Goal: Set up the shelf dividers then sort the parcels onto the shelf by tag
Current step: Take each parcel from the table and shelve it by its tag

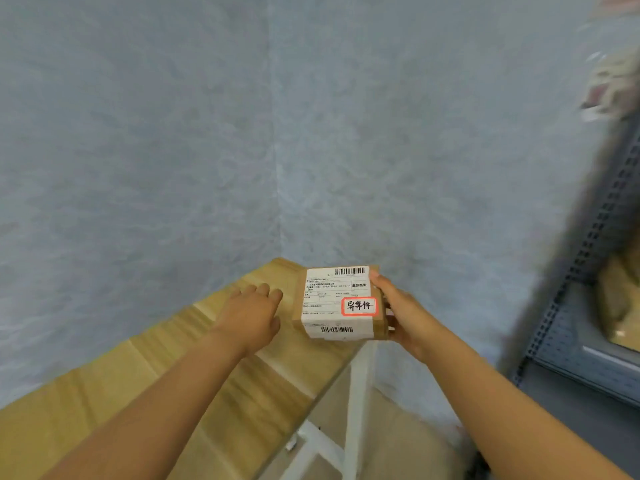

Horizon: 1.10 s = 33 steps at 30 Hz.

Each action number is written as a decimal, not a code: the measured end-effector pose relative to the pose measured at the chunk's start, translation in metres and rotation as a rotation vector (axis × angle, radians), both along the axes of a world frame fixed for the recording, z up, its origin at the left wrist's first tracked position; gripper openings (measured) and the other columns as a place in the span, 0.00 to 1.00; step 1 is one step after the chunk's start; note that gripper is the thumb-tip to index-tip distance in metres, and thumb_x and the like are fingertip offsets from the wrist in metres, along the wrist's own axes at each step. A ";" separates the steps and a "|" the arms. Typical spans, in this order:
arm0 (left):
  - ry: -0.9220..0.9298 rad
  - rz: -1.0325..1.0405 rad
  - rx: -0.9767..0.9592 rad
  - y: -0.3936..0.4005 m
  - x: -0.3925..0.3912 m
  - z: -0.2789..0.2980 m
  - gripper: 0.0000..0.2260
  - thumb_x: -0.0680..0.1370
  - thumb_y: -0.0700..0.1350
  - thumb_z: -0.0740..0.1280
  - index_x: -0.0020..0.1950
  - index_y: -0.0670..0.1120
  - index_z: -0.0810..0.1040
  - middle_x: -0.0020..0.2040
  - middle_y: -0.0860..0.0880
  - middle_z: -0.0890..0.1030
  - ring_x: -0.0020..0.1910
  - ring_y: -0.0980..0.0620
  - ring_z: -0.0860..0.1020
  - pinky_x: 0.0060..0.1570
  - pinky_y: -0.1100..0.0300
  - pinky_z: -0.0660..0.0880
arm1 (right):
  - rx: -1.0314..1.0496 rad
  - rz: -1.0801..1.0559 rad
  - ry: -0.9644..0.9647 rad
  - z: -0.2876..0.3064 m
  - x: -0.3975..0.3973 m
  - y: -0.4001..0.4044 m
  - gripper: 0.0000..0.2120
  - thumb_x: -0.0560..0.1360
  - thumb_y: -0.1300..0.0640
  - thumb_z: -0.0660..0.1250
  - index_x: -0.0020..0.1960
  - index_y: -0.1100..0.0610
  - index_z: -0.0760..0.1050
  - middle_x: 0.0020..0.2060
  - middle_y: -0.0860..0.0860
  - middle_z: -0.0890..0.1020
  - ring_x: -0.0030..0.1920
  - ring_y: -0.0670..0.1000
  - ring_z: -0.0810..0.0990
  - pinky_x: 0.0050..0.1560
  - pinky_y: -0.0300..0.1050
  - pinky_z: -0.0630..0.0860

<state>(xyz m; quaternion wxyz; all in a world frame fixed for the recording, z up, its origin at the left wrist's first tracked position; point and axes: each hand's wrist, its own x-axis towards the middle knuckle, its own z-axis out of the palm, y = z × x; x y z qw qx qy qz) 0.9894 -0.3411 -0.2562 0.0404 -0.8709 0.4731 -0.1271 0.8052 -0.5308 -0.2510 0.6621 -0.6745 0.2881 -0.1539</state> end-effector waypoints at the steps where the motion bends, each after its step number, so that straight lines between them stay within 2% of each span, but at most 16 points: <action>1: -0.009 -0.039 -0.017 -0.014 -0.014 0.005 0.17 0.81 0.53 0.58 0.68 0.49 0.69 0.62 0.48 0.74 0.62 0.46 0.73 0.58 0.52 0.69 | -0.007 -0.031 -0.001 0.005 -0.020 -0.006 0.19 0.77 0.30 0.58 0.48 0.36 0.85 0.48 0.46 0.88 0.48 0.47 0.87 0.44 0.47 0.82; 6: -0.020 -0.215 -0.089 -0.091 -0.091 0.025 0.17 0.81 0.53 0.59 0.68 0.49 0.70 0.61 0.49 0.75 0.60 0.47 0.74 0.53 0.54 0.69 | -0.042 -0.198 -0.029 0.028 -0.122 -0.047 0.21 0.78 0.33 0.58 0.51 0.44 0.84 0.47 0.48 0.88 0.47 0.50 0.87 0.48 0.51 0.83; 11: -0.036 -0.305 -0.124 -0.170 -0.177 0.045 0.19 0.81 0.54 0.59 0.71 0.50 0.68 0.64 0.48 0.74 0.63 0.46 0.73 0.58 0.52 0.70 | -0.090 -0.296 -0.040 0.051 -0.223 -0.096 0.22 0.78 0.33 0.59 0.58 0.46 0.82 0.48 0.49 0.88 0.50 0.52 0.87 0.55 0.55 0.82; 15: -0.056 -0.375 -0.192 -0.222 -0.240 0.069 0.19 0.81 0.55 0.60 0.70 0.49 0.69 0.62 0.47 0.76 0.61 0.46 0.75 0.56 0.52 0.72 | -0.144 -0.348 -0.063 0.082 -0.287 -0.138 0.25 0.78 0.33 0.60 0.60 0.50 0.81 0.50 0.53 0.87 0.53 0.55 0.86 0.60 0.56 0.80; 21: -0.086 -0.414 -0.269 -0.282 -0.290 0.113 0.21 0.81 0.55 0.60 0.72 0.49 0.69 0.65 0.47 0.76 0.62 0.45 0.75 0.57 0.52 0.72 | -0.232 -0.371 -0.130 0.130 -0.354 -0.193 0.25 0.77 0.31 0.58 0.61 0.46 0.80 0.49 0.49 0.88 0.48 0.50 0.87 0.47 0.49 0.82; 25: -0.126 -0.422 -0.283 -0.325 -0.303 0.143 0.21 0.81 0.54 0.60 0.72 0.48 0.68 0.65 0.45 0.75 0.63 0.44 0.74 0.58 0.50 0.72 | -0.241 -0.443 -0.210 0.160 -0.383 -0.232 0.27 0.77 0.29 0.57 0.61 0.46 0.80 0.52 0.50 0.87 0.55 0.55 0.85 0.57 0.57 0.81; 29: -0.154 -0.471 -0.315 -0.372 -0.305 0.162 0.21 0.81 0.54 0.60 0.72 0.47 0.69 0.64 0.45 0.75 0.61 0.43 0.75 0.55 0.50 0.73 | -0.240 -0.534 -0.256 0.187 -0.401 -0.271 0.26 0.77 0.30 0.58 0.59 0.47 0.82 0.51 0.52 0.87 0.55 0.56 0.85 0.57 0.58 0.81; 33: -0.134 -0.516 -0.324 -0.430 -0.297 0.165 0.21 0.82 0.53 0.59 0.73 0.47 0.68 0.64 0.45 0.75 0.62 0.44 0.74 0.56 0.51 0.73 | -0.224 -0.602 -0.281 0.205 -0.411 -0.317 0.26 0.77 0.30 0.59 0.54 0.49 0.83 0.46 0.52 0.88 0.44 0.52 0.88 0.44 0.50 0.84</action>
